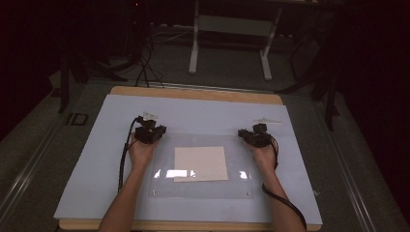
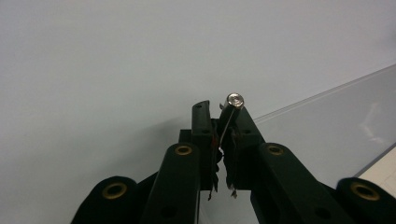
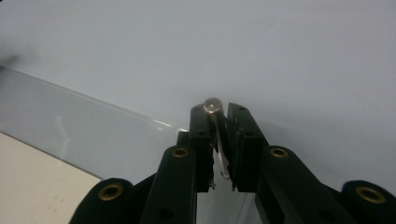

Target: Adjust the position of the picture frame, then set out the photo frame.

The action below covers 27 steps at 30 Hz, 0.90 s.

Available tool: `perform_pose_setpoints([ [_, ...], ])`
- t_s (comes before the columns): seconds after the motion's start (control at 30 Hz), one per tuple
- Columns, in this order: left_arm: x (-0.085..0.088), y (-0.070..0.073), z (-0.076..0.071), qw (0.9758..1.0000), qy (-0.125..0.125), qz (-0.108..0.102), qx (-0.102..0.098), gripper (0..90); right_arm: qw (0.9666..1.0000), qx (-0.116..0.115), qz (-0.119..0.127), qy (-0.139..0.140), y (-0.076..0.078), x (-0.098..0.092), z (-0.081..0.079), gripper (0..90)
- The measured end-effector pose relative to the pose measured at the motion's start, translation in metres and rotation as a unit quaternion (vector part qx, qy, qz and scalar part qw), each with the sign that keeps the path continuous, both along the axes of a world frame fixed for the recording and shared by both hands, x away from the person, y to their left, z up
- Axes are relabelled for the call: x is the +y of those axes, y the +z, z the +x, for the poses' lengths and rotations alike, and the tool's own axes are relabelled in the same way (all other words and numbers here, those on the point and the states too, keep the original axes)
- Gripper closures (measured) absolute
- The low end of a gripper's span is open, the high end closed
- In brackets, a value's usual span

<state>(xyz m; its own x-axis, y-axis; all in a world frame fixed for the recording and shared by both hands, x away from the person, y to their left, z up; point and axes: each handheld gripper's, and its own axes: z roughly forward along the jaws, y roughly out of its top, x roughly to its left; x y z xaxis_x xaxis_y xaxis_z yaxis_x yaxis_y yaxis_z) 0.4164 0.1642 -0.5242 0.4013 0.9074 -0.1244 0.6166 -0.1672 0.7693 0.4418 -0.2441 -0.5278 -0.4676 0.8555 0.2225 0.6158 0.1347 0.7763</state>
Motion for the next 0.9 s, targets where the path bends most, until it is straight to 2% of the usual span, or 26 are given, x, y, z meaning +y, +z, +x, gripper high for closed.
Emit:
perform_pose_setpoints([
  [0.13,0.001,-0.001,0.0,1.0,-0.001,-0.007,0.001,82.8,1.0,0.0,-0.001,0.006,0.0,-0.001,0.0,80.9],
  [0.3,0.004,-0.002,0.0,0.9996,-0.005,-0.027,0.001,80.5,0.9998,-0.002,-0.006,0.018,0.001,-0.002,0.001,79.4],
  [0.33,0.006,-0.002,-0.002,0.9992,-0.01,-0.037,-0.006,77.6,0.9998,-0.004,-0.009,0.018,0.001,-0.002,0.001,77.3],
  [0.37,0.006,-0.002,-0.002,0.9992,-0.01,-0.037,-0.006,73.2,0.9998,-0.004,-0.009,0.018,0.001,-0.002,0.001,77.3],
  [0.4,0.006,-0.002,-0.003,0.9987,-0.018,-0.046,-0.01,73.2,0.9996,-0.016,-0.014,0.018,0.003,-0.003,-0.001,75.2],
  [0.43,0.006,-0.001,-0.004,0.9987,-0.021,-0.045,-0.015,70.3,0.9994,-0.024,-0.019,0.019,0.005,-0.004,-0.003,74.5],
  [0.47,0.007,-0.001,-0.005,0.9987,-0.023,-0.042,-0.02,69.2,0.9991,-0.03,-0.022,0.02,0.007,-0.004,-0.005,74.3],
  [0.63,0.014,0.002,-0.01,0.9963,-0.021,-0.069,-0.045,66.6,0.998,-0.047,-0.037,0.022,0.009,-0.006,-0.01,75.8],
  [0.73,0.018,0.003,-0.012,0.9943,-0.031,-0.087,-0.052,64.6,0.9984,-0.043,-0.026,0.027,0.008,-0.007,-0.01,80.7],
  [0.8,0.019,0.003,-0.012,0.9945,-0.034,-0.083,-0.054,64.4,0.9987,-0.04,-0.017,0.027,0.007,-0.007,-0.01,82.1],
  [0.9,0.02,0.002,-0.011,0.9955,-0.03,-0.075,-0.05,68.7,0.9988,-0.04,-0.009,0.027,0.006,-0.008,-0.009,82.3],
])
